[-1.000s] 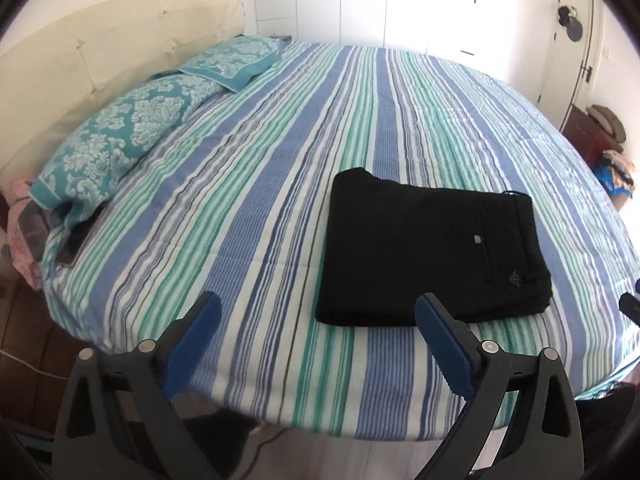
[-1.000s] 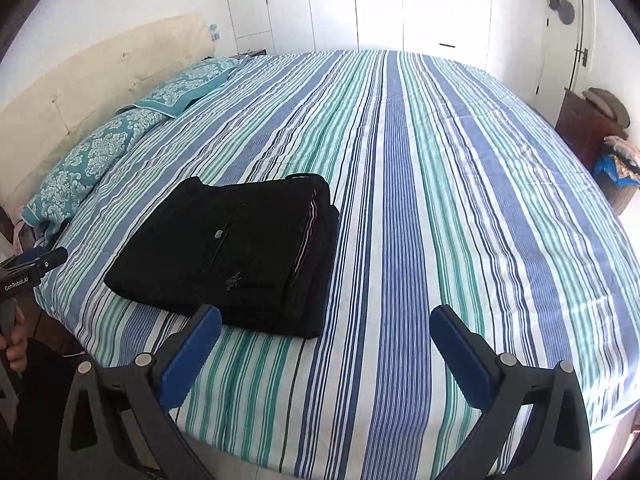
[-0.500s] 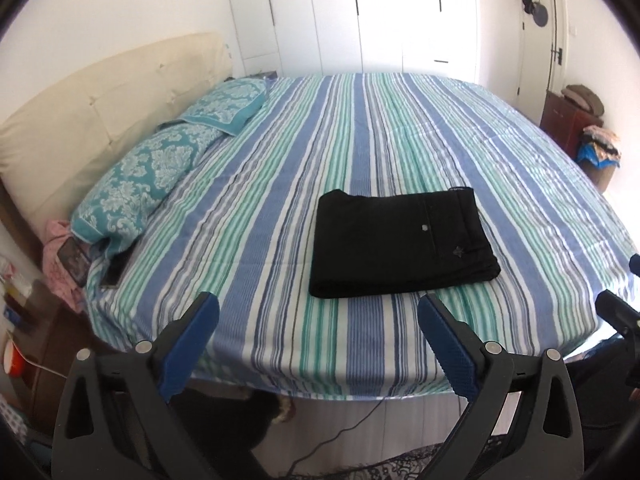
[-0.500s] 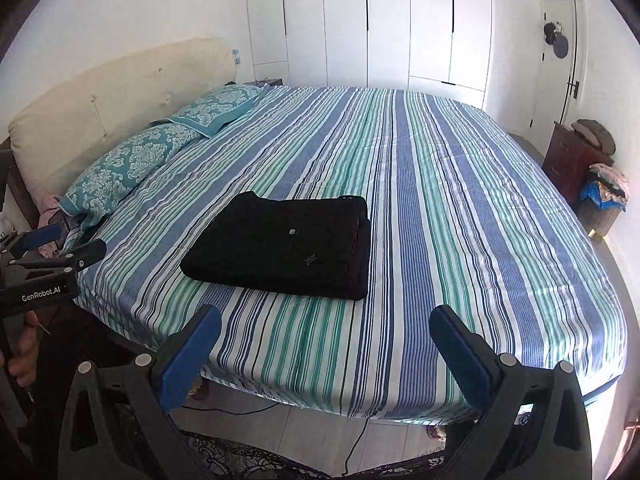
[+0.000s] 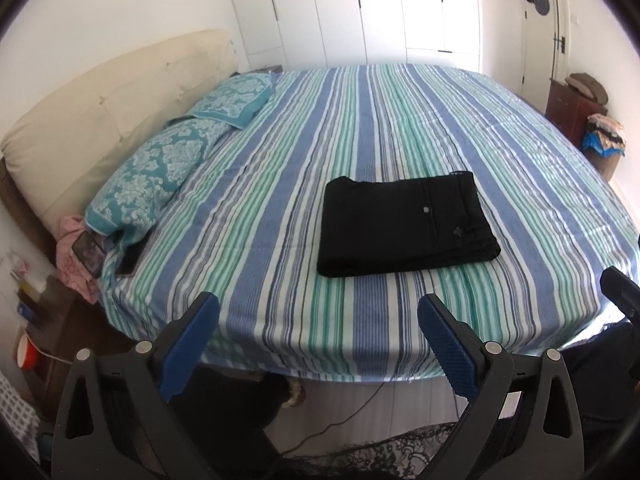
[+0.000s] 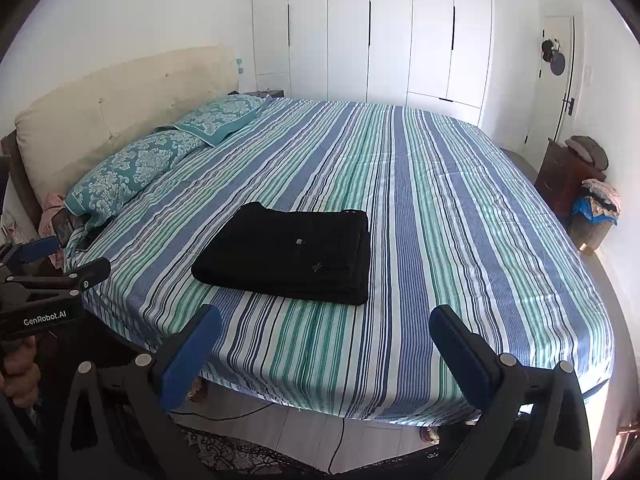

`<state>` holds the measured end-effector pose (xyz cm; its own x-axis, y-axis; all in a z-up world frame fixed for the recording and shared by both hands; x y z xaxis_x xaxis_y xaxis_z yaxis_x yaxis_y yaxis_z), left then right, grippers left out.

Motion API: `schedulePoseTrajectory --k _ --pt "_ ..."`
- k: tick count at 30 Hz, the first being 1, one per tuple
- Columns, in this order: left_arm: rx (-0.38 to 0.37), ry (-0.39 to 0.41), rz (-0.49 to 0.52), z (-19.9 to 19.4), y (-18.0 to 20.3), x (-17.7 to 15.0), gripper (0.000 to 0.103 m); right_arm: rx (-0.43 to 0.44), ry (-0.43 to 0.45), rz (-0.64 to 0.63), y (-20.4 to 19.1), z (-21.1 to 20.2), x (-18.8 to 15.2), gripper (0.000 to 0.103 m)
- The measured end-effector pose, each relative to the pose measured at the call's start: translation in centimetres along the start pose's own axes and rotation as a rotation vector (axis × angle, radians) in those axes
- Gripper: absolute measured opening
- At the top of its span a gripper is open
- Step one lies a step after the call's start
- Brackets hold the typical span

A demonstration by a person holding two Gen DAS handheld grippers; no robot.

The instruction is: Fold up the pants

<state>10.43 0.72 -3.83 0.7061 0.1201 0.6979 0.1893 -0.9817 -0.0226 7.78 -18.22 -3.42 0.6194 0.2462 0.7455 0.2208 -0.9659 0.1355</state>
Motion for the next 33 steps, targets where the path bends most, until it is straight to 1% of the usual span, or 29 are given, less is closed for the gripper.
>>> schedulePoseTrajectory --k 2,5,7,12,15,19,24,28,33 --pt "-0.014 -0.011 0.007 0.0 0.2 -0.2 0.100 -0.002 -0.001 -0.005 -0.2 -0.1 0.0 0.103" --pt "-0.067 -0.028 -0.004 -0.2 0.3 -0.5 0.100 -0.009 -0.002 -0.025 -0.4 -0.4 0.2 0.103" --pt "-0.085 -0.038 -0.012 -0.4 0.3 -0.6 0.100 -0.010 -0.003 -0.033 -0.5 -0.7 0.2 0.103" --pt "-0.068 0.004 0.024 -2.0 0.6 -0.3 0.100 -0.013 0.002 -0.073 -0.2 -2.0 0.2 0.103" --pt "-0.073 0.010 0.031 -2.8 0.8 -0.4 0.100 -0.009 0.007 -0.063 0.3 -2.9 0.3 0.103" --pt "-0.105 -0.018 0.047 -3.1 1.7 -1.0 0.100 0.006 0.010 -0.030 0.5 -3.7 0.9 0.103" --pt "-0.134 -0.057 0.013 -2.7 1.8 -1.1 0.100 -0.012 0.019 -0.021 -0.3 -3.7 1.0 0.103" --pt "-0.142 -0.077 -0.023 -2.3 1.4 -1.2 0.100 0.000 0.000 -0.014 -0.8 -3.0 0.6 0.103" --pt "-0.141 -0.092 -0.033 -1.9 1.2 -1.5 0.100 -0.019 -0.007 -0.035 -0.9 -2.6 0.3 0.103"
Point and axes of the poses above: each gripper's, at about its wrist camera, not at the fingertips, and z roughly the way its jaws point, y to its right, x to its top, the point moved 6 cm from there along z, roughly the way its jaws point, and after that the axes turned 11 degrees about -z, right-handed, at the moved point
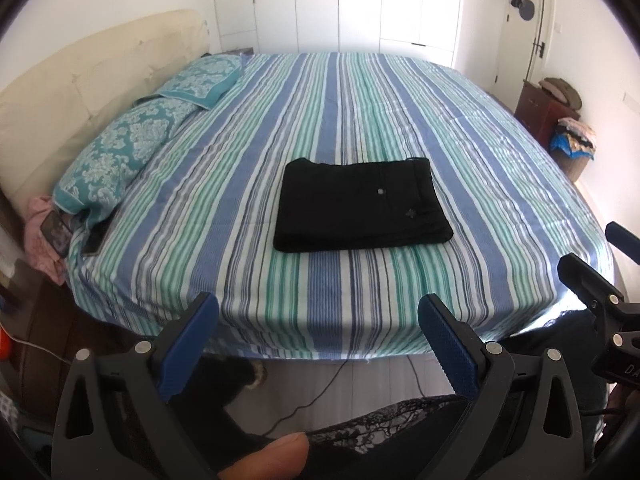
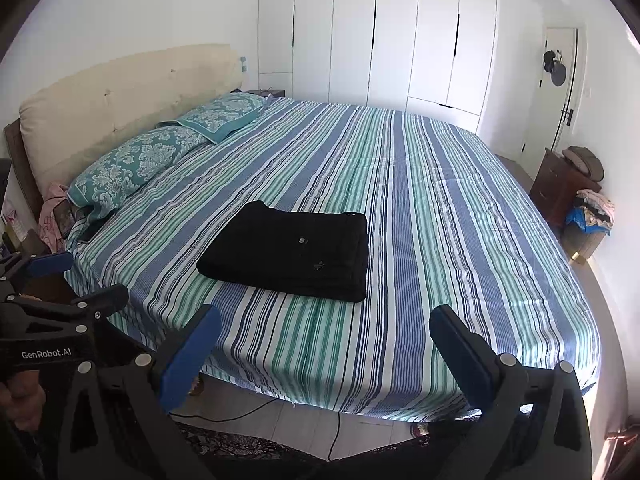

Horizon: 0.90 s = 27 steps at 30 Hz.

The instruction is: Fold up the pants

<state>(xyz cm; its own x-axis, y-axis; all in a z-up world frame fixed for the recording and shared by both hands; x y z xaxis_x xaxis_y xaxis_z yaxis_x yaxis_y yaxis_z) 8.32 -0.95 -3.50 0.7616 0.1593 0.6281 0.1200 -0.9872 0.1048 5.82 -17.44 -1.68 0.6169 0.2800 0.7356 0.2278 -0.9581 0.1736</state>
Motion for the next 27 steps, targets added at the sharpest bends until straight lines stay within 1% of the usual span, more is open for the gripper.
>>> schedulePoseTrajectory --k 4,12,17,27 --pt "0.010 0.004 0.014 0.0 0.3 -0.1 0.102 -0.005 0.003 -0.001 0.1 0.1 0.1 0.103" --pt "-0.006 -0.005 0.024 0.2 0.8 -0.2 0.102 -0.003 0.006 -0.002 0.0 0.2 0.3 0.103" --pt "-0.009 0.007 0.026 0.1 0.9 0.1 0.102 -0.013 0.009 -0.005 0.2 0.3 0.4 0.103" --pt "0.007 0.015 0.025 0.4 1.0 0.4 0.102 -0.013 -0.001 -0.001 0.5 0.7 0.4 0.103"
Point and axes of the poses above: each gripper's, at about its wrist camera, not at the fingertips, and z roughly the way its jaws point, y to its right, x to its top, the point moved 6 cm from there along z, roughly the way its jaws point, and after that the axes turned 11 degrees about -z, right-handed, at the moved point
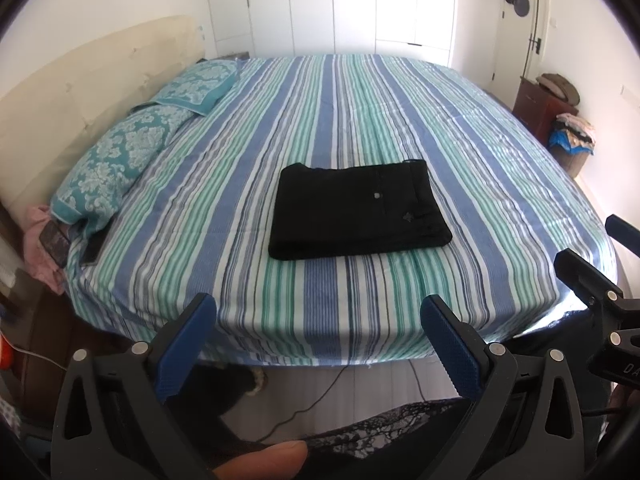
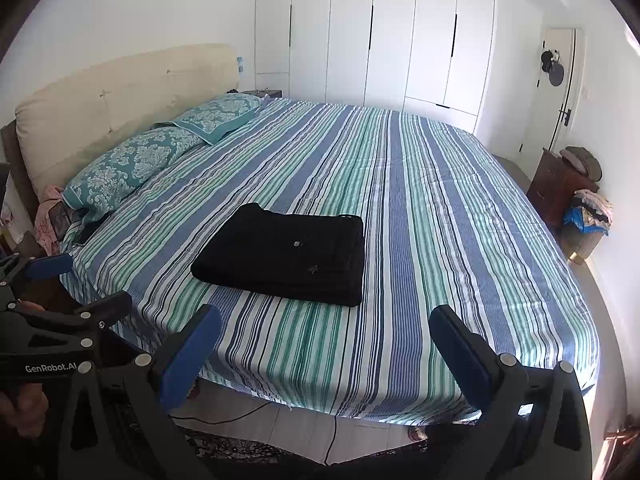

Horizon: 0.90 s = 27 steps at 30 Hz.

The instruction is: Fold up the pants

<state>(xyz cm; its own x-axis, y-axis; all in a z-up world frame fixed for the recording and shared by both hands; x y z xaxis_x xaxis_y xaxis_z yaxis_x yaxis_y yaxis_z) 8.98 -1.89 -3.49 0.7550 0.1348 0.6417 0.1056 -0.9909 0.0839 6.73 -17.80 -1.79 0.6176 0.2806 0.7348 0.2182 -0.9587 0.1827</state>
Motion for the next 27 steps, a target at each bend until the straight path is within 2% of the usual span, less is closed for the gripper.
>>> schedulePoseTrajectory --k 27 --pt "-0.024 -0.017 0.013 0.61 0.97 -0.24 0.102 -0.001 -0.010 -0.011 -0.10 0.41 -0.03 0.103"
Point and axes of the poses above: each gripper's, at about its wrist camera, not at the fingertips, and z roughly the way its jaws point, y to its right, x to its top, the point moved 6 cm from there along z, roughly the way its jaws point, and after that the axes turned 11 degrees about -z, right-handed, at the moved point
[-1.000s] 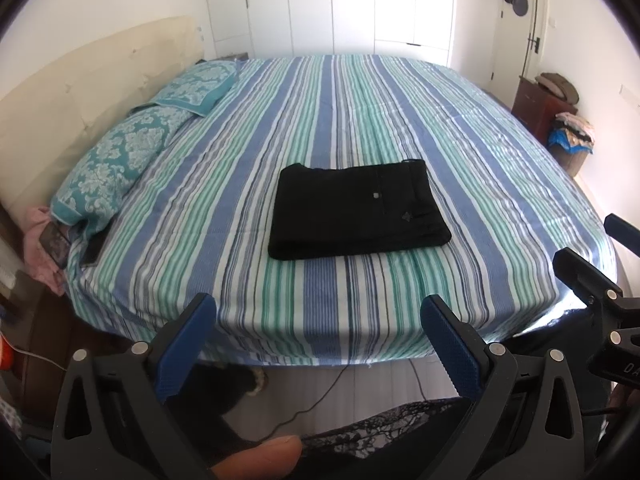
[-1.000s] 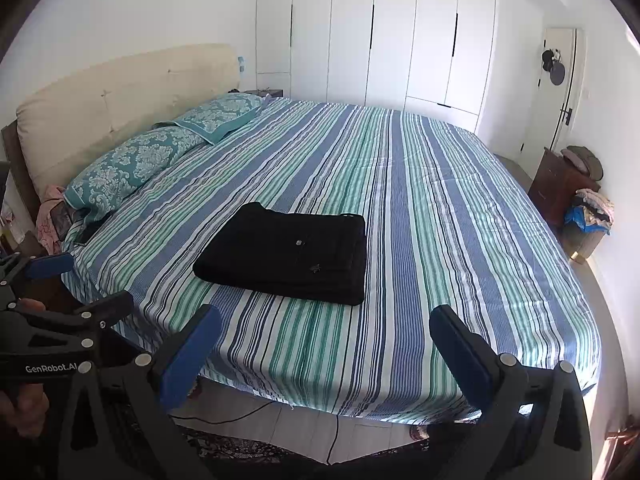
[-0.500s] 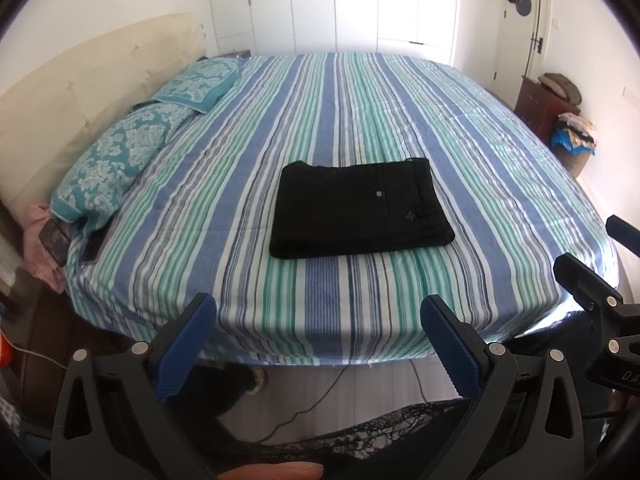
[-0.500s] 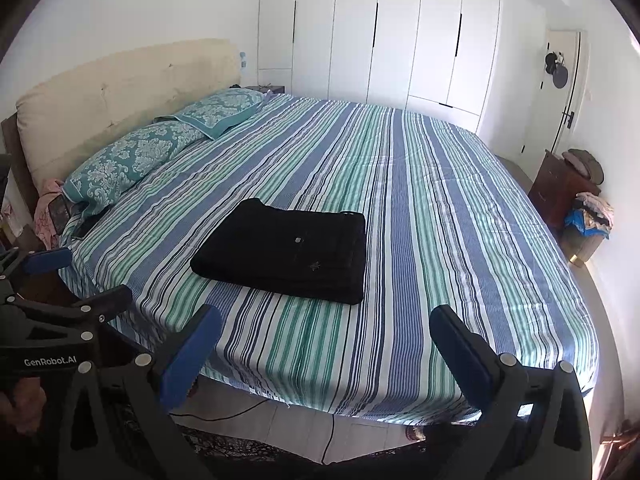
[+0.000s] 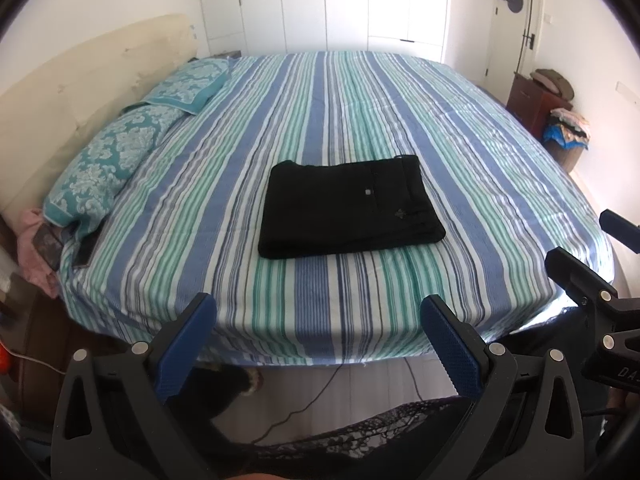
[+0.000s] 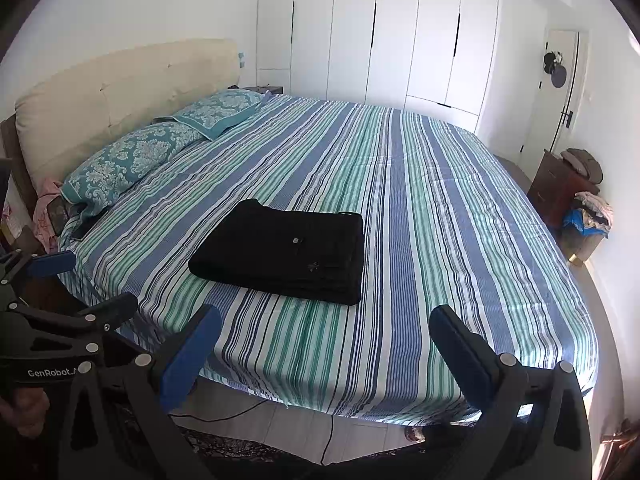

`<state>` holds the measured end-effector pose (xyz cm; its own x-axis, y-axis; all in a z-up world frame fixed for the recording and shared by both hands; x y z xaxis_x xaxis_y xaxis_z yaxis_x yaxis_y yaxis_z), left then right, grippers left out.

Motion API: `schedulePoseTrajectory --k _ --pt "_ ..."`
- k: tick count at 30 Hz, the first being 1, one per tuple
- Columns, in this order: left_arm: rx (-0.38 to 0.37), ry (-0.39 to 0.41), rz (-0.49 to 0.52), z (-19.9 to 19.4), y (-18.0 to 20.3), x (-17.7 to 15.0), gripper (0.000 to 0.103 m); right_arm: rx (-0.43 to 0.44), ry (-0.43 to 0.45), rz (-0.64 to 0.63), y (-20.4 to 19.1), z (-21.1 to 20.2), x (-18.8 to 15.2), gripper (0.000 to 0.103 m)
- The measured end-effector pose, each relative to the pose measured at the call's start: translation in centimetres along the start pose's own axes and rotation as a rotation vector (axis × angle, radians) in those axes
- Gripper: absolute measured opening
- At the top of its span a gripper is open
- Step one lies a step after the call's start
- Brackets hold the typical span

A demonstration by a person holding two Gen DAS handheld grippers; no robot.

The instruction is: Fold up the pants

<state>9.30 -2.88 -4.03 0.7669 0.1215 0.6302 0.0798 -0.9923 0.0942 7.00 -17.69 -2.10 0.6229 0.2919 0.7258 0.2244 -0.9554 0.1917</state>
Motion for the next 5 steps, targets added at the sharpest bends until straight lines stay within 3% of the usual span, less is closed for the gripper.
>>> schedulePoseTrajectory --k 5 --pt "-0.011 -0.014 -0.008 0.18 0.05 -0.08 0.102 -0.001 -0.004 0.003 0.19 0.12 -0.23 0.103"
Point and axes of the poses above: each gripper's, at about its wrist camera, not at the fingertips, and z roughly the way its jaws point, y to its right, x to its top, the point moved 6 cm from there along z, roughly the way its jaws point, and after that the axes turned 11 degrees about -z, right-handed, at the moved point
